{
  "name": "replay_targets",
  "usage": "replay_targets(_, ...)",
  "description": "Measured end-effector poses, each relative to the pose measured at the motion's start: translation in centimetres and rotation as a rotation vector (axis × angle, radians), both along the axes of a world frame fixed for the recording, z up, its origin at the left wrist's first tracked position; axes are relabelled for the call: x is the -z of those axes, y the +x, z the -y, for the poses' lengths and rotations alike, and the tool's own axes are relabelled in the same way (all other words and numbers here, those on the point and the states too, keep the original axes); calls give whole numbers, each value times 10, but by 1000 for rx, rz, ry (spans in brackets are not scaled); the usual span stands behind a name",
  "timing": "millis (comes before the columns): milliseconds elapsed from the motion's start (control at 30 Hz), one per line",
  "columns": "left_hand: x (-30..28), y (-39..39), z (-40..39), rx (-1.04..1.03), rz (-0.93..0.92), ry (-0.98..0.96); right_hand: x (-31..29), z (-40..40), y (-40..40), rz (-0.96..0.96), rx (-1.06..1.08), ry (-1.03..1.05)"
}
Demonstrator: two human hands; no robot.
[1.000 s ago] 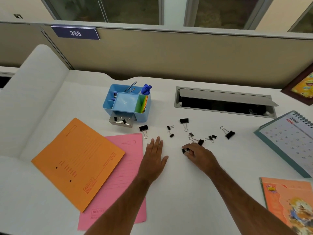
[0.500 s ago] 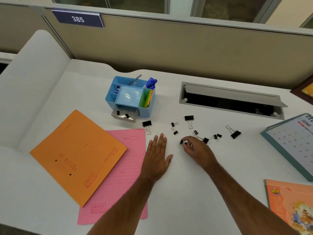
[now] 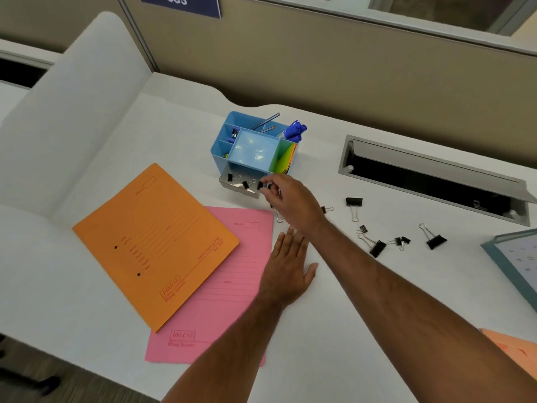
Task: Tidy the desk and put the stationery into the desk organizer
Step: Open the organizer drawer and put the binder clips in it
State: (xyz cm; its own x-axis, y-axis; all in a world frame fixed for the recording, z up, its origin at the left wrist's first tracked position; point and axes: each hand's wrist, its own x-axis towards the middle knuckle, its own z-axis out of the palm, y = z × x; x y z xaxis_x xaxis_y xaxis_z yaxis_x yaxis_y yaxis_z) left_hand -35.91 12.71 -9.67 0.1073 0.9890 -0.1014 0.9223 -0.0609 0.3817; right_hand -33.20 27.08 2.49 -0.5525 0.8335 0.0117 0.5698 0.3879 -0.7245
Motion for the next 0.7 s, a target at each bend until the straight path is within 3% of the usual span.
replay_targets(333,0,0,0,-8,48,51,0,-28,-53,87,-51,33)
replay_targets(567,2,1,-1,2,27,52,-1,-40,-47,-47,65,-10)
replay_targets(700,4,1,-2,-2,23,58,-1,-48,-44,-11,56,22)
